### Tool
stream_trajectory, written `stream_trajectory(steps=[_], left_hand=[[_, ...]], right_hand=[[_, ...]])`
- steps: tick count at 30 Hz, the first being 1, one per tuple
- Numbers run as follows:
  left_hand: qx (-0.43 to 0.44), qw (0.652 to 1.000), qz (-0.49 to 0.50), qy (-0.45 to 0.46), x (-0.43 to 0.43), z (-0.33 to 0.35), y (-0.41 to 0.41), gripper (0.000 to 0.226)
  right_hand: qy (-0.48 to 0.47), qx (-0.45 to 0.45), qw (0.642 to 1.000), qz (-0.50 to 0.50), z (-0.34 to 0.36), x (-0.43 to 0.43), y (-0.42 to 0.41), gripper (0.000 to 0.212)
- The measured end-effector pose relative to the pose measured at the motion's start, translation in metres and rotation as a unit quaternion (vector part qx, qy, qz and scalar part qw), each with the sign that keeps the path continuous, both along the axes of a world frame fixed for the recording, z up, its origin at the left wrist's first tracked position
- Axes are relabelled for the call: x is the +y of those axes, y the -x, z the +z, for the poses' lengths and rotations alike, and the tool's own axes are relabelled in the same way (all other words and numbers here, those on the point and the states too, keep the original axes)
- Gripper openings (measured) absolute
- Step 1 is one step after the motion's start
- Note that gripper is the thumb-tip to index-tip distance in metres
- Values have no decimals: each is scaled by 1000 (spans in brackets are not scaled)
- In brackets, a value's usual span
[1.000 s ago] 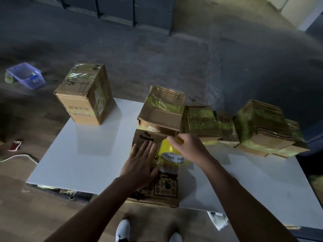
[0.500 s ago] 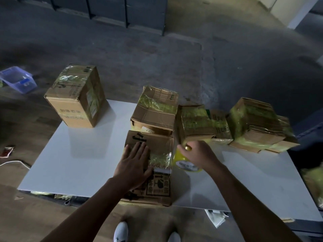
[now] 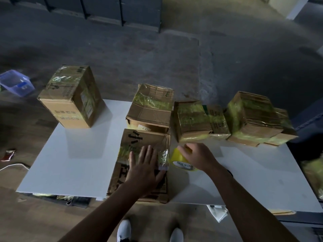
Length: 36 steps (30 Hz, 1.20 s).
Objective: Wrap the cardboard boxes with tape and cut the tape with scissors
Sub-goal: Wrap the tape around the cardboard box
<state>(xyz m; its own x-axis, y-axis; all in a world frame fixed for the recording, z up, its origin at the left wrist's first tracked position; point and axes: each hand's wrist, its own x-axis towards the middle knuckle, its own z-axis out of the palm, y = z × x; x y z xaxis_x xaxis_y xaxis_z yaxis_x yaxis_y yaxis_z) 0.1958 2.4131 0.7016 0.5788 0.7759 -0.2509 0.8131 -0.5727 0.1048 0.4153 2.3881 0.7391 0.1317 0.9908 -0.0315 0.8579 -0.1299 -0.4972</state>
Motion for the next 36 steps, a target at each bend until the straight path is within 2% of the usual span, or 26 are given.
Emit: stream_trajectory(steps=[2, 5, 8, 12, 14, 18, 22, 27, 36], left_hand=[[-3, 1000, -5, -6, 0, -3, 0, 92], [0, 1000, -7, -2, 0, -4, 4, 82], [7, 1000, 1, 12, 2, 4, 4, 85], [73, 994, 52, 57, -4, 22, -30, 102], [114, 988, 82, 67, -12, 27, -51, 91], [64, 988, 117, 72, -16, 26, -52, 70], [30, 994, 90, 58, -15, 27, -23, 70], [43, 994, 97, 28, -19, 29, 3, 80], [48, 994, 102, 0, -19, 27, 7, 87]], right_hand=[[-12, 22, 1000, -3, -5, -2, -4, 44], [11, -9, 1000, -3, -14, 0, -7, 49], [43, -3, 999, -10, -26, 4, -10, 49], [99, 13, 995, -11, -42, 5, -2, 35], [117, 5, 993, 0, -48, 4, 1, 35], [85, -9, 996, 4, -52, -1, 0, 39], [59, -1, 998, 28, -51, -6, 16, 38], [33, 8, 998, 45, -51, -10, 46, 37], [123, 72, 988, 56, -52, -8, 52, 42]])
